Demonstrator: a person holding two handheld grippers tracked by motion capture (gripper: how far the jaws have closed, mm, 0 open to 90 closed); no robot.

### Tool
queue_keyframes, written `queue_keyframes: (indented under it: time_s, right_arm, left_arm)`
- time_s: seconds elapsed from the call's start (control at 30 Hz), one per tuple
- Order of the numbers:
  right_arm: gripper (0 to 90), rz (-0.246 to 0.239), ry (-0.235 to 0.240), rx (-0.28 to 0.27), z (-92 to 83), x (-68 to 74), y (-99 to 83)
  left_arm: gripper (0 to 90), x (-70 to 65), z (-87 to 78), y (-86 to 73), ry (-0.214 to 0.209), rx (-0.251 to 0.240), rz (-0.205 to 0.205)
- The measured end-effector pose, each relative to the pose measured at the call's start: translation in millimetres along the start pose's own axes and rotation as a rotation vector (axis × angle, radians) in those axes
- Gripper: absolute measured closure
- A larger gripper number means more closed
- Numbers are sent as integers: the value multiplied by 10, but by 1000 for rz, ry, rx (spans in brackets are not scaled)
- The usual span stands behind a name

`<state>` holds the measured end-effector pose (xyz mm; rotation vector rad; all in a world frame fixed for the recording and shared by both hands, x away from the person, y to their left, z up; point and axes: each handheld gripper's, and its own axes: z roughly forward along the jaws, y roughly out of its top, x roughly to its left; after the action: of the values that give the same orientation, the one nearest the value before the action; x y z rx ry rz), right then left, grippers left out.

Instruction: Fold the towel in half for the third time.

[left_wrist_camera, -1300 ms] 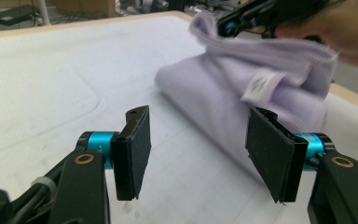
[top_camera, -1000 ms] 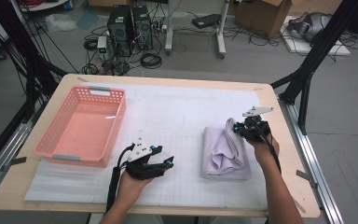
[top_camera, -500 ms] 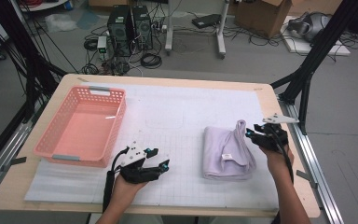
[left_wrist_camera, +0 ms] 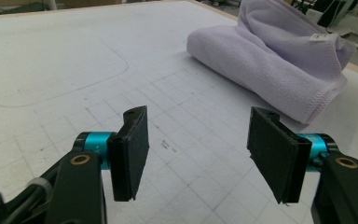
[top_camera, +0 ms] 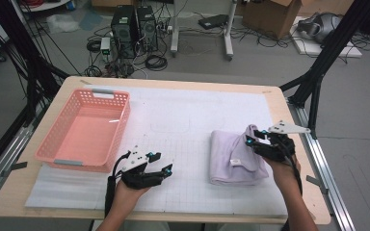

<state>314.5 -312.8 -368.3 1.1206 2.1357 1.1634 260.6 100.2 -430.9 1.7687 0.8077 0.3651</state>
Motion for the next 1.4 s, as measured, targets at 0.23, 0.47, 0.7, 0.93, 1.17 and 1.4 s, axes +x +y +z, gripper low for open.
queue_keyframes:
  time_s: [0.23,0.47,0.7,0.93,1.17,1.4]
  right_arm:
    - [721,-38,-65,177,228,-27,-306]
    - [697,34,-121,209,52,-250,-509]
    - [566,-22,-53,101,198,-63,29]
    - [543,-61,-8,206,747,78,224]
    - [678,-32,31,327,1060,48,117]
    - [862,-38,78,274,975,78,171]
  left_arm:
    - [390,10,-31,-7,5,-3,-2]
    - [390,23,-22,-6,11,-5,-6]
    - [390,43,-47,-5,19,-8,-14]
    - [390,62,-64,-9,20,-9,-14]
    - [389,68,-71,-13,23,-5,-8]
    - [388,71,-81,-10,25,-9,-11]
